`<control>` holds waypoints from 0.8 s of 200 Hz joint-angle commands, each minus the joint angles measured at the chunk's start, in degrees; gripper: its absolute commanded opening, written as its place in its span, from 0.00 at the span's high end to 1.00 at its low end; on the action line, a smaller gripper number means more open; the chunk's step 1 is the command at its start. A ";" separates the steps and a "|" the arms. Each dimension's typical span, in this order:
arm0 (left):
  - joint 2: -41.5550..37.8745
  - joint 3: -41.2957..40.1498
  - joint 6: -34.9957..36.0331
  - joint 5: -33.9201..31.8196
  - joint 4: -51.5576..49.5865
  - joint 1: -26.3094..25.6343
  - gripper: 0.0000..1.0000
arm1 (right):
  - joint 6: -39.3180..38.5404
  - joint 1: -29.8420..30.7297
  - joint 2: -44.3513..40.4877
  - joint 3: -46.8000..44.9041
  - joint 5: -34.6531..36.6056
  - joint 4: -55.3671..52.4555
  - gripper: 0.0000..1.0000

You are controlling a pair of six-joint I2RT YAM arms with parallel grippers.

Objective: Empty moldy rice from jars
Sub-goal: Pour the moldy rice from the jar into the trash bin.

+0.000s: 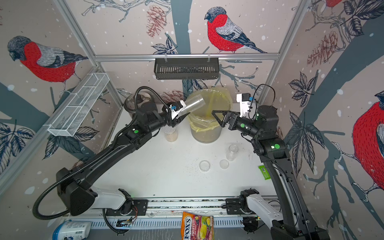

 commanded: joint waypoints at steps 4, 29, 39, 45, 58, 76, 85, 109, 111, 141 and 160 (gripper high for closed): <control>2.65 5.74 5.40 -3.22 -6.32 0.03 0.87 | -2.01 0.20 -0.34 0.33 3.88 0.39 0.00; 6.34 12.73 13.75 -7.43 -15.01 0.03 0.87 | -1.43 -0.46 -0.45 0.34 6.34 0.65 0.00; 9.58 18.73 16.85 -10.55 -20.88 0.03 0.87 | -1.11 -1.47 -0.36 0.29 7.35 0.32 0.00; 11.73 22.67 18.53 -12.52 -24.86 -0.05 0.88 | -0.92 -2.27 -0.35 0.12 7.45 0.38 0.00; 16.05 30.00 22.40 -17.05 -32.21 -0.59 0.90 | 0.61 -4.58 -0.77 -1.18 6.89 1.85 0.00; 21.66 38.89 28.36 -23.33 -39.56 -1.90 0.90 | 2.77 -7.62 -1.26 -3.03 4.79 4.21 0.00; 25.20 45.21 31.37 -26.84 -44.63 -2.99 0.90 | 3.36 -9.07 -1.41 -3.56 3.97 4.58 0.00; 34.15 61.37 36.95 -38.63 -56.23 -6.76 0.90 | 4.60 -13.14 -2.70 -5.38 2.41 5.57 0.00; 34.15 61.14 37.51 -39.42 -56.17 -7.16 0.90 | 4.70 -13.47 -2.85 -5.51 2.22 5.59 0.00; 35.97 60.14 41.13 -45.45 -57.92 -10.87 0.93 | 2.67 -15.33 -3.92 -5.21 4.76 1.14 0.00; 37.16 57.03 43.37 -48.46 -57.74 -11.85 0.95 | 2.29 -15.92 -5.48 -6.79 6.69 1.02 0.00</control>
